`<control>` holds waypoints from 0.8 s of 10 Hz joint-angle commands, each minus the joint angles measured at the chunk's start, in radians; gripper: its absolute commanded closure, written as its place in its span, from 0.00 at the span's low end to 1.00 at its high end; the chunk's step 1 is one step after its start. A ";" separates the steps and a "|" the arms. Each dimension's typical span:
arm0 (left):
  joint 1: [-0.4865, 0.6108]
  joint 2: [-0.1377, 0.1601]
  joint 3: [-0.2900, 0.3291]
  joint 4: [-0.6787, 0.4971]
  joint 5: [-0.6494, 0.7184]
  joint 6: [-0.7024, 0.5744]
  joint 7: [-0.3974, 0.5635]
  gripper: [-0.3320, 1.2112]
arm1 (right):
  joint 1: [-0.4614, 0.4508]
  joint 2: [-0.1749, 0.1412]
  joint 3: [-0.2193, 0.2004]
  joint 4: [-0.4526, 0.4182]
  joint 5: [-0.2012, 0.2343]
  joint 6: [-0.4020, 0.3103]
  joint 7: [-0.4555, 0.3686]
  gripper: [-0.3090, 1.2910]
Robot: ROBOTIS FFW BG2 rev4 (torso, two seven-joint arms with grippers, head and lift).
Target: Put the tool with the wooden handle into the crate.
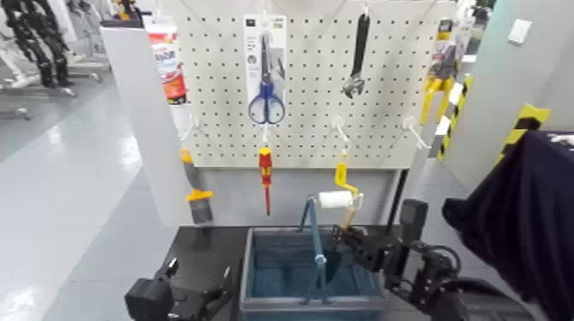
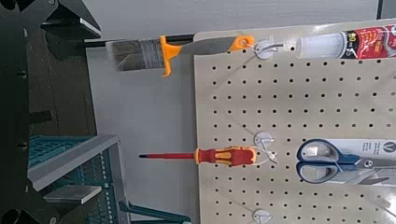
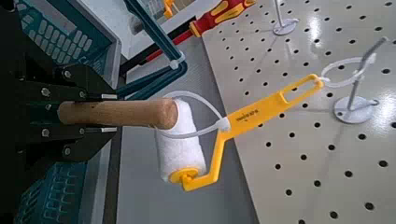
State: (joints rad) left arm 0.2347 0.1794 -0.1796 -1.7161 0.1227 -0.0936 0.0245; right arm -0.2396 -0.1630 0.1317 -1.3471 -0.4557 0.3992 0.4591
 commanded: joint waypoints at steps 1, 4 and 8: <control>0.000 0.000 0.000 0.001 0.000 -0.002 0.000 0.30 | -0.007 -0.001 0.016 -0.004 0.003 0.032 0.001 0.87; 0.000 -0.001 0.000 0.001 0.000 -0.002 0.000 0.30 | -0.010 -0.004 0.013 -0.023 0.008 0.069 0.020 0.50; 0.003 -0.005 0.005 0.001 0.000 -0.002 0.002 0.30 | 0.005 -0.006 -0.020 -0.135 0.109 0.115 0.021 0.16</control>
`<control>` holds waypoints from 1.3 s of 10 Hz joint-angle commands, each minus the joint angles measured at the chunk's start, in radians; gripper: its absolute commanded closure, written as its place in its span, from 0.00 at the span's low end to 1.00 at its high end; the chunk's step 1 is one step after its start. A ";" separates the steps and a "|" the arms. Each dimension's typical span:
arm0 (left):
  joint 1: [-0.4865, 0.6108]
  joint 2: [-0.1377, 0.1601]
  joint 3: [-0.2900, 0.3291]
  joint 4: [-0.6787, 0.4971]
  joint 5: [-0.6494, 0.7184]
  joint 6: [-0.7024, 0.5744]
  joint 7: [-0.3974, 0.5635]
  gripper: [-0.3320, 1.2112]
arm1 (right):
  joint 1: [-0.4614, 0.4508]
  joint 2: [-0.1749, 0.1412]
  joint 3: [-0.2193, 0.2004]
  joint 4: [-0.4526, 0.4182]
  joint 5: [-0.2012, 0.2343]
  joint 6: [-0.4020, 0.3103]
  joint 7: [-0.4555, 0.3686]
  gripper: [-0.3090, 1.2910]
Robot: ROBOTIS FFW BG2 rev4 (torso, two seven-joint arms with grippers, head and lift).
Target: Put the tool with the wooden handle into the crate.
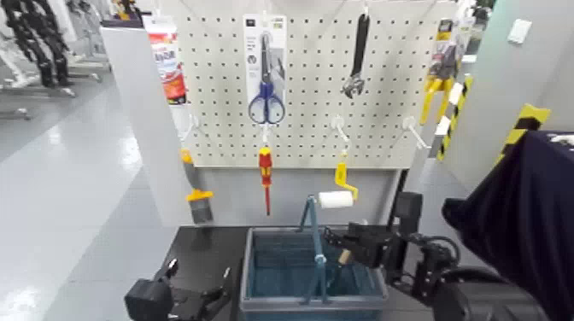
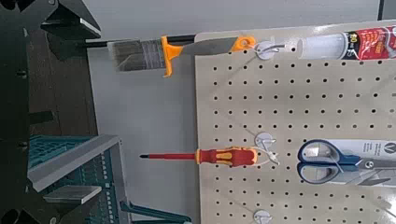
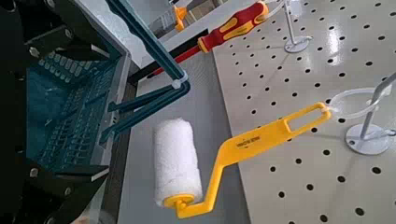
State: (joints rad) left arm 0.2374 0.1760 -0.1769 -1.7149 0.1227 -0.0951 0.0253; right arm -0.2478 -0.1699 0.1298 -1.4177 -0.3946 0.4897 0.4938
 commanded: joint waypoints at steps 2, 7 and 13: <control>0.002 -0.003 0.000 -0.002 0.000 0.003 -0.001 0.30 | 0.044 0.003 -0.042 -0.159 0.105 0.049 -0.046 0.16; 0.002 -0.004 -0.001 -0.006 0.000 0.018 -0.001 0.30 | 0.231 0.026 -0.095 -0.463 0.293 0.038 -0.196 0.18; 0.003 -0.003 0.002 -0.009 -0.002 0.025 -0.001 0.30 | 0.532 0.090 -0.095 -0.488 0.350 -0.342 -0.402 0.22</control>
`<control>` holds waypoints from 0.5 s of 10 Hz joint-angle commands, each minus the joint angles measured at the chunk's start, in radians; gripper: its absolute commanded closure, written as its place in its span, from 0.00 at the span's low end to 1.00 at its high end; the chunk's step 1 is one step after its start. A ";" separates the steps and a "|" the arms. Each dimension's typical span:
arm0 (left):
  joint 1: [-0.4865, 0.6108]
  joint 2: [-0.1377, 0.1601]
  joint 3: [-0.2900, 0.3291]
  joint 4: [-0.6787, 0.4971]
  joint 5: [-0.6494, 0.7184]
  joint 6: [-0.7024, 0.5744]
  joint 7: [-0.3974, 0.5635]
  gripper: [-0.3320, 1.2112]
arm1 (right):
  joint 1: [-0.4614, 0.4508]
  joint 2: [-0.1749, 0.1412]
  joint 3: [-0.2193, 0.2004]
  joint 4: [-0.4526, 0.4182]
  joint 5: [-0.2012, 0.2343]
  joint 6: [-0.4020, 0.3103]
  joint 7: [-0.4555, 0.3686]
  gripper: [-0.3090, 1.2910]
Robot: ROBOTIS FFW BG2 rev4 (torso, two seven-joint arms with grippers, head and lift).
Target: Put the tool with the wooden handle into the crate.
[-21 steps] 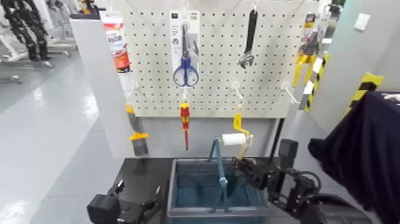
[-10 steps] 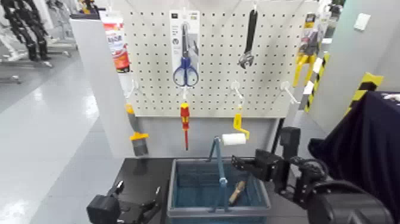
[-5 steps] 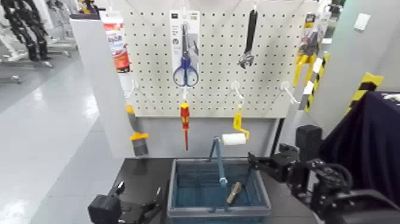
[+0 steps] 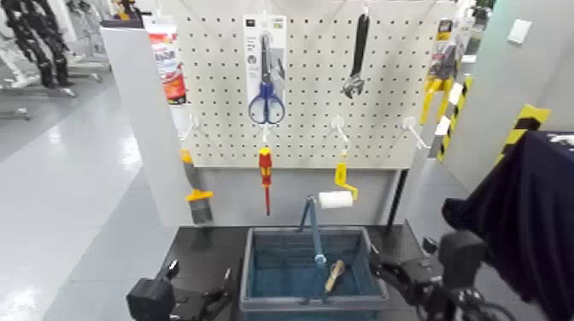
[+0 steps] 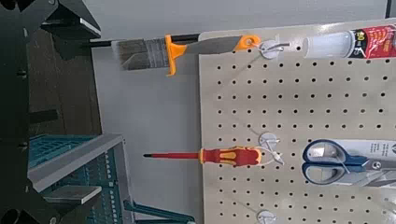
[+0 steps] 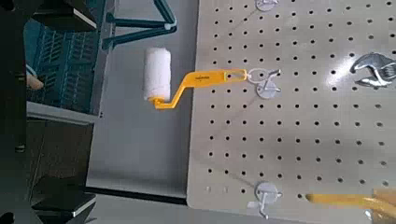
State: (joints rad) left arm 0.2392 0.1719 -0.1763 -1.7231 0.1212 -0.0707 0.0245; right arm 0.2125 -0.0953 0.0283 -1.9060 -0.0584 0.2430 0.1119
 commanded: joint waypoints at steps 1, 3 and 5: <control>0.003 0.000 0.003 -0.003 -0.002 0.002 0.000 0.30 | 0.116 0.031 0.004 -0.005 0.031 -0.142 -0.040 0.22; 0.005 0.000 0.003 -0.003 -0.002 0.003 0.000 0.30 | 0.186 0.060 -0.002 -0.007 0.075 -0.223 -0.049 0.23; 0.006 0.001 0.008 -0.006 -0.005 0.005 0.000 0.30 | 0.254 0.066 0.004 0.004 0.101 -0.286 -0.083 0.26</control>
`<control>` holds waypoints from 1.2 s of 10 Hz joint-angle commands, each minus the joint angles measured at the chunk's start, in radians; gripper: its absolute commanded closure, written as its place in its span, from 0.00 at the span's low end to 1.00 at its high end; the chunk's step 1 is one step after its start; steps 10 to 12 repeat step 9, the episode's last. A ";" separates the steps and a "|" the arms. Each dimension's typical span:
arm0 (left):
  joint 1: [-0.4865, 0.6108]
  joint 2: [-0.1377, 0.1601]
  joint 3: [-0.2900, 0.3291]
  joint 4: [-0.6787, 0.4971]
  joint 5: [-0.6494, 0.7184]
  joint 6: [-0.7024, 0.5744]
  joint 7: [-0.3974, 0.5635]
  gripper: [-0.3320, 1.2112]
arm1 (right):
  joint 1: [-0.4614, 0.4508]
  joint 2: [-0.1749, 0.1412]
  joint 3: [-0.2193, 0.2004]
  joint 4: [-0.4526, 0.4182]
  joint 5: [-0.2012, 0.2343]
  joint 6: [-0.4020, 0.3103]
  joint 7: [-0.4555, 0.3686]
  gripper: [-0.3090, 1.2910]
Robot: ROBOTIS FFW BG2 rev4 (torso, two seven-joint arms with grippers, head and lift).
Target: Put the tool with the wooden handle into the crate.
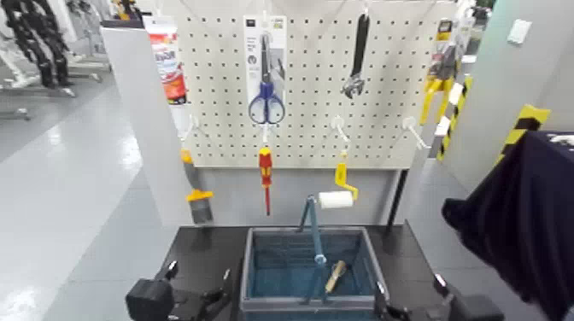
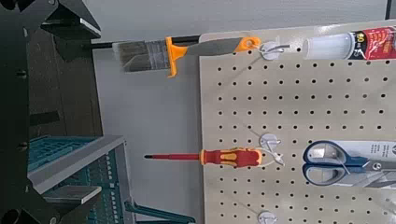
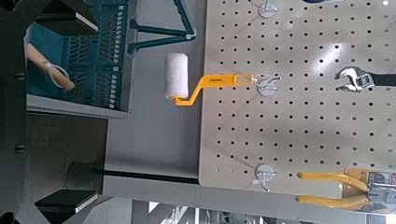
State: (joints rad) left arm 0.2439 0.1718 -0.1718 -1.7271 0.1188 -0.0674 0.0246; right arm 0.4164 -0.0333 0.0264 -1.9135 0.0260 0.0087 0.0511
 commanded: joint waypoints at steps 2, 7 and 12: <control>0.005 0.000 0.011 -0.005 -0.005 0.003 0.000 0.30 | 0.084 0.009 0.004 0.013 0.019 -0.059 -0.039 0.26; 0.008 -0.003 0.011 -0.008 -0.007 0.006 0.000 0.30 | 0.102 0.021 0.010 0.022 0.020 -0.090 -0.050 0.27; 0.006 -0.005 0.008 -0.005 -0.007 0.006 0.000 0.30 | 0.098 0.021 0.012 0.025 0.026 -0.089 -0.048 0.27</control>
